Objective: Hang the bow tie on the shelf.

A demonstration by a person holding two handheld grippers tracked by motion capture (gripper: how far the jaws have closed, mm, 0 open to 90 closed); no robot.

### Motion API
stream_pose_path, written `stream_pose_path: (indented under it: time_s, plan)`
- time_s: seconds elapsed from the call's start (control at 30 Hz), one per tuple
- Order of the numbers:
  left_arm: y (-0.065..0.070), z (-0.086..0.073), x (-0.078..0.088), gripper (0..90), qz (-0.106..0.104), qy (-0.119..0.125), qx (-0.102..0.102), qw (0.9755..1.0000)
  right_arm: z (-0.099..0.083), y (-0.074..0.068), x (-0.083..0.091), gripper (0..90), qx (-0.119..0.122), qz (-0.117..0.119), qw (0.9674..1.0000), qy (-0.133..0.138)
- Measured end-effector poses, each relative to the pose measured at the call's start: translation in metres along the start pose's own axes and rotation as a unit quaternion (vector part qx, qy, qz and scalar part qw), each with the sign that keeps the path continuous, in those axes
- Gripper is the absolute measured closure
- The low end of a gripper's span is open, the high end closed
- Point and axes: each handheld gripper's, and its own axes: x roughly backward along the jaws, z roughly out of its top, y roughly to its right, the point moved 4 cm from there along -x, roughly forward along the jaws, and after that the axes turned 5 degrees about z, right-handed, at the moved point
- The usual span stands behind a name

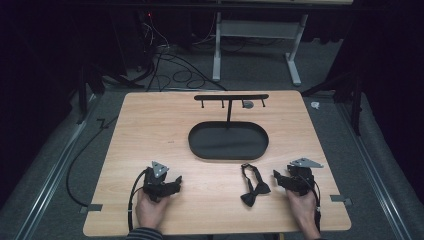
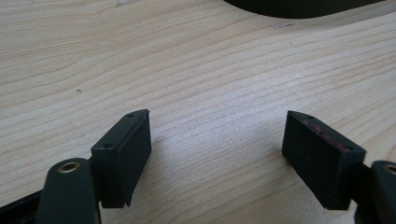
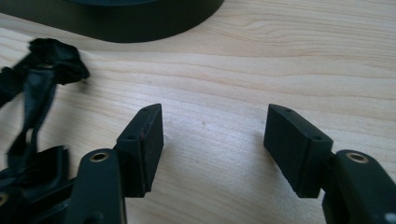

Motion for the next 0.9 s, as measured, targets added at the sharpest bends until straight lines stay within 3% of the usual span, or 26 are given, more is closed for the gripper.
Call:
stream_pose_path:
  time_s: [0.43, 0.53, 0.9]
  plan:
    - [0.0, 0.0, 0.0, 24.3, 0.0, 0.0, 0.0, 1.0, 0.008, -0.013, 0.02, 39.9, 0.009, 0.047, 0.9988, 0.013]
    - [0.0, 0.0, 0.0, 24.3, 0.0, 0.0, 0.0, 1.0, 0.011, -0.019, 0.025, 42.5, 0.016, 0.07, 0.9972, 0.02]
    - [0.0, 0.0, 0.0, 24.3, 0.0, 0.0, 0.0, 1.0, 0.019, -0.035, 0.026, 44.7, 0.04, 0.105, 0.9935, 0.021]
